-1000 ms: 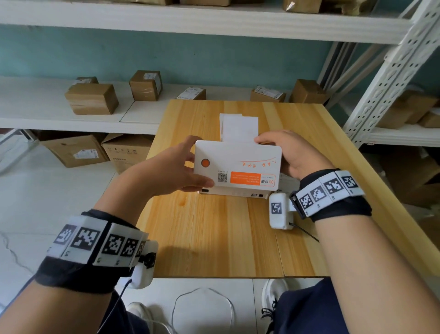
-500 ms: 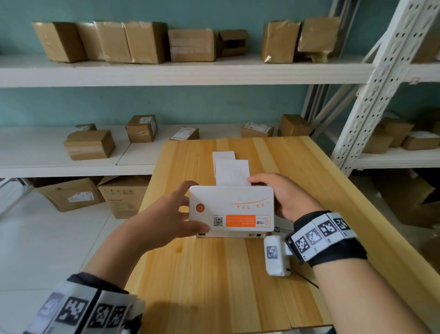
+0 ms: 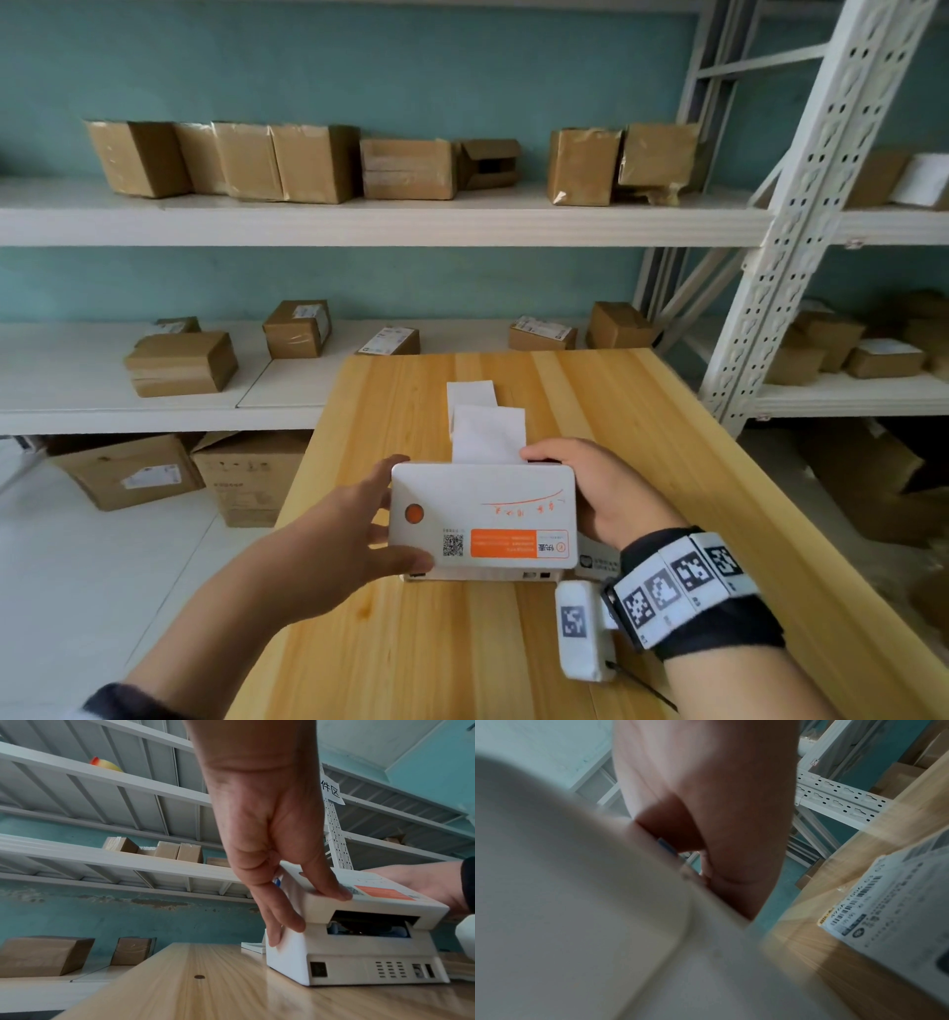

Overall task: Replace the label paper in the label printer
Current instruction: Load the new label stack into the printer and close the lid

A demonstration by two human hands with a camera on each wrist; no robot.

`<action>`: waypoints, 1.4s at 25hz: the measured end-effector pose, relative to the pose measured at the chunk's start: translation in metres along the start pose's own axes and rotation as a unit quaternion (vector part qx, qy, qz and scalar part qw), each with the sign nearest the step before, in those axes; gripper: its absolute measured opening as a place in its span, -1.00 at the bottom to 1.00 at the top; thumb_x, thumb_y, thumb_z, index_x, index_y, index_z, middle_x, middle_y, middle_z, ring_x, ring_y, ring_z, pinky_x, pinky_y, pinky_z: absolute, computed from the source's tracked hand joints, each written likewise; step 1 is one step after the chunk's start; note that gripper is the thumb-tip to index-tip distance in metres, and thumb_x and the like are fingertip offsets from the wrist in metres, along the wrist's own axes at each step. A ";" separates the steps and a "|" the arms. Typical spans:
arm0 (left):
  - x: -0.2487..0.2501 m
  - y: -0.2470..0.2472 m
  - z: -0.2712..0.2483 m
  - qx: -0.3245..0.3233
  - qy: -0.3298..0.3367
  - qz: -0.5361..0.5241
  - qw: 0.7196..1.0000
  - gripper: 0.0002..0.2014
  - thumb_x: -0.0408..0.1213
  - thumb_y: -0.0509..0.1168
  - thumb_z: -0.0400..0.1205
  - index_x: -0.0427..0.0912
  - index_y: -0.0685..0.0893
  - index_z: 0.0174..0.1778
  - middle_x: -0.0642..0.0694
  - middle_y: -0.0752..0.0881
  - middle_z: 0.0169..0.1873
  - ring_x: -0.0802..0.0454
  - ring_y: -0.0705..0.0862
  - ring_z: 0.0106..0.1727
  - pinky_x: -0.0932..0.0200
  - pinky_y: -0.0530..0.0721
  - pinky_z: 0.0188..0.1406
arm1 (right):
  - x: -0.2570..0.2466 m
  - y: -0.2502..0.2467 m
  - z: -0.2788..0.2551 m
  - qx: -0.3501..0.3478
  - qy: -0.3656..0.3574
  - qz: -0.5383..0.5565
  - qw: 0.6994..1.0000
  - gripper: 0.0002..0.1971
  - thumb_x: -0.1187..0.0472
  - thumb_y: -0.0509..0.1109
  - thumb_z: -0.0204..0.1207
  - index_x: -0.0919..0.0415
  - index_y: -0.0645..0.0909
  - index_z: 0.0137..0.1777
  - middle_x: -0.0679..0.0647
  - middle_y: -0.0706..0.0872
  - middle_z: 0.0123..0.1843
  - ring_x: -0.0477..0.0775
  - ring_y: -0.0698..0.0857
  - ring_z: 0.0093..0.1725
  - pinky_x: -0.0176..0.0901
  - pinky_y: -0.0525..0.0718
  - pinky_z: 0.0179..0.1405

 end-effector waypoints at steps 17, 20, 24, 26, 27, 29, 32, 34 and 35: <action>-0.001 0.001 -0.001 0.013 0.002 -0.013 1.000 -0.18 -0.11 0.57 0.47 0.41 0.21 0.50 0.33 0.70 0.16 0.18 0.78 0.15 0.02 0.80 0.13 | 0.003 -0.001 -0.002 0.029 0.014 0.014 0.999 -0.78 0.20 0.37 0.61 0.22 0.59 -0.28 0.14 0.70 -0.36 0.14 0.73 -0.33 -0.08 0.58 -0.23; -0.004 -0.001 0.001 0.014 0.006 -0.017 1.000 -0.18 -0.08 0.58 0.45 0.38 0.26 0.53 0.31 0.72 0.17 0.21 0.79 0.13 0.01 0.81 0.13 | 0.003 -0.002 0.000 0.034 0.015 0.013 0.999 -0.79 0.22 0.37 0.60 0.23 0.58 -0.28 0.16 0.69 -0.35 0.17 0.73 -0.31 -0.08 0.58 -0.24; -0.006 -0.002 0.004 0.021 0.008 -0.015 1.000 -0.11 -0.05 0.59 0.42 0.33 0.25 0.60 0.30 0.74 0.17 0.19 0.78 0.16 0.02 0.80 0.14 | 0.002 -0.003 0.001 0.035 0.014 0.006 0.999 -0.78 0.24 0.36 0.61 0.24 0.60 -0.29 0.17 0.70 -0.36 0.15 0.75 -0.34 -0.10 0.60 -0.28; -0.006 -0.002 0.004 0.024 0.010 -0.018 1.000 -0.14 -0.08 0.60 0.42 0.35 0.28 0.56 0.29 0.75 0.15 0.21 0.78 0.15 0.06 0.81 0.11 | 0.002 -0.004 0.000 0.037 0.014 0.003 0.999 -0.78 0.23 0.37 0.61 0.24 0.61 -0.28 0.16 0.72 -0.36 0.14 0.76 -0.35 -0.11 0.61 -0.27; -0.005 -0.001 0.003 0.024 0.012 -0.019 0.999 -0.18 -0.08 0.60 0.42 0.37 0.30 0.51 0.28 0.75 0.15 0.21 0.78 0.14 0.06 0.81 0.11 | 0.002 -0.004 0.000 0.037 0.014 0.002 0.999 -0.77 0.22 0.37 0.61 0.24 0.61 -0.29 0.15 0.73 -0.37 0.14 0.77 -0.35 -0.11 0.61 -0.26; -0.004 -0.001 0.003 0.024 0.015 -0.019 0.999 -0.25 -0.10 0.60 0.42 0.40 0.35 0.42 0.25 0.76 0.14 0.18 0.79 0.15 0.00 0.80 0.13 | 0.003 -0.004 0.000 0.037 0.017 0.001 0.999 -0.79 0.21 0.37 0.61 0.24 0.62 -0.26 0.14 0.75 -0.37 0.13 0.78 -0.34 -0.10 0.61 -0.24; -0.005 -0.002 0.003 0.023 0.014 -0.019 0.999 -0.28 -0.11 0.60 0.42 0.44 0.36 0.36 0.24 0.77 0.14 0.16 0.78 0.15 -0.03 0.79 0.14 | 0.003 -0.004 0.000 0.034 0.015 0.004 0.999 -0.85 0.21 0.36 0.62 0.28 0.63 -0.12 0.15 0.75 -0.31 0.14 0.79 -0.30 -0.10 0.63 -0.22; -0.006 -0.002 0.003 0.023 0.012 -0.018 0.999 -0.30 -0.12 0.60 0.42 0.49 0.36 0.31 0.24 0.77 0.13 0.16 0.78 0.15 -0.01 0.79 0.13 | 0.003 -0.003 -0.001 0.029 0.010 0.008 0.999 -0.88 0.23 0.35 0.62 0.28 0.63 -0.08 0.16 0.73 -0.31 0.13 0.78 -0.30 -0.10 0.62 -0.23; -0.006 -0.002 0.003 0.024 0.010 -0.017 1.000 -0.29 -0.12 0.61 0.42 0.50 0.36 0.31 0.24 0.77 0.13 0.16 0.78 0.15 -0.01 0.79 0.13 | 0.003 -0.003 -0.001 0.028 0.010 0.009 1.000 -0.87 0.23 0.35 0.62 0.29 0.62 -0.10 0.15 0.73 -0.32 0.13 0.78 -0.31 -0.11 0.62 -0.24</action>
Point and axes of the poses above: each hand's wrist, its own z-axis towards the middle knuckle, its own y-axis out of the palm, x = y × z, the point moved 5 cm from there along z, towards the middle knuckle
